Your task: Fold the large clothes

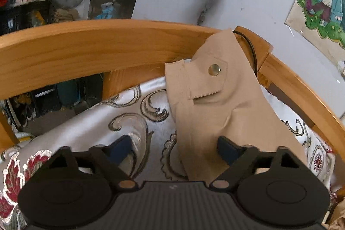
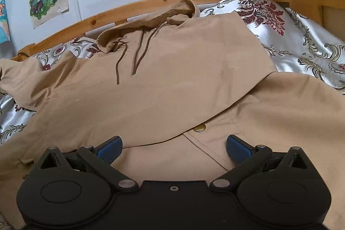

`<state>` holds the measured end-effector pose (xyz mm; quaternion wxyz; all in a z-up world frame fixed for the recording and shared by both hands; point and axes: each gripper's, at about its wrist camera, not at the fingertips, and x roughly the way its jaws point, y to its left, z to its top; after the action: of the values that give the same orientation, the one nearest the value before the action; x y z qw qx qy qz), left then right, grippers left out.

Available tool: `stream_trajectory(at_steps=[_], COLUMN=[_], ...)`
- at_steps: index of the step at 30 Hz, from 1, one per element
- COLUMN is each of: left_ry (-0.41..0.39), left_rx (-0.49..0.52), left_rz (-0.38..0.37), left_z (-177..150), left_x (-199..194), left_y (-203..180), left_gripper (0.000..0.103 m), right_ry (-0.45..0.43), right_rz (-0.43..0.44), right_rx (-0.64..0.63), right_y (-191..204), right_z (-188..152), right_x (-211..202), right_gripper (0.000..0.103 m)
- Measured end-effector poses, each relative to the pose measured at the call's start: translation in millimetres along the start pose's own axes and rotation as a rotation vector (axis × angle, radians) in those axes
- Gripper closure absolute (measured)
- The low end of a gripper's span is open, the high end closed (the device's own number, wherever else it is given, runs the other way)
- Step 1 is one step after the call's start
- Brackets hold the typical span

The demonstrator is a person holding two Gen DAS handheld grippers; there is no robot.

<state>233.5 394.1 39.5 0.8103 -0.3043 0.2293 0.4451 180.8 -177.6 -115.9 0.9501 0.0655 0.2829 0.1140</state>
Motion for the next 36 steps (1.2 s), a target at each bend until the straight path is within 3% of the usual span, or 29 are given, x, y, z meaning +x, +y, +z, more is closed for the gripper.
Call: stream_trajectory(at_steps=[1,2,3,6,8,12,16,20,23,25,26,27,28,29,32,36], left_ry=[0.007,0.021,0.031,-0.011,-0.09,-0.297,-0.439,-0.443,-0.346,-0.239,-0.183,-0.127,-0.091,-0.074,-0.017,-0.022], left_rx=[0.019,0.03,0.032,0.017,0.042,0.232,0.44,0.686,0.853,0.933,0.972,1.012,1.054,1.092,1.196,1.231], left_rz=[0.0,-0.007,-0.025,-0.052,-0.071,-0.162,-0.406,-0.705,-0.876,-0.959,-1.009,-1.049,-1.07,-1.079,-1.067,-0.973], left_z=[-1,0,-1,0,-2,-16,-46,-98,-144,-171,-184,-197,-210,-222,-245,-253], left_x=[-1,1,1,-9,-28,-86,-155,-214,-239,-243,-244,-244,-245,-245,-242,-234], left_y=[-3,-7,-11,-19,-29,-65,-106,-141,-159,-165,-165,-164,-163,-160,-150,-121], left_gripper=[0.042,0.071,0.087,0.095,0.097,0.097,0.097,0.097,0.094,0.086,0.076,0.053,0.043,0.034,0.032,0.022], right_ry=[0.002,0.002,0.003,0.005,0.005,0.008,0.011,-0.051,-0.184,-0.263,-0.291,-0.307,-0.312,-0.309,-0.285,-0.278], right_rz=[-0.001,-0.001,-0.001,0.001,0.004,0.003,0.002,-0.024,-0.089,-0.138,-0.155,-0.167,-0.179,-0.189,-0.203,-0.183], right_rx=[-0.003,-0.006,-0.007,-0.004,-0.003,-0.005,-0.007,0.057,0.133,0.149,0.158,0.168,0.178,0.188,0.229,0.232], right_y=[0,0,1,-1,-2,-2,-2,-8,-20,-27,-31,-35,-38,-41,-48,-47], right_z=[-1,-1,-1,-1,0,0,0,4,17,27,30,33,34,34,31,30], right_x=[0,1,1,2,2,1,1,-12,-37,-49,-54,-56,-58,-58,-56,-55], right_gripper=[0.001,0.001,0.001,0.001,0.001,0.001,0.001,0.002,0.002,0.001,0.001,0.001,0.001,0.001,0.001,0.001])
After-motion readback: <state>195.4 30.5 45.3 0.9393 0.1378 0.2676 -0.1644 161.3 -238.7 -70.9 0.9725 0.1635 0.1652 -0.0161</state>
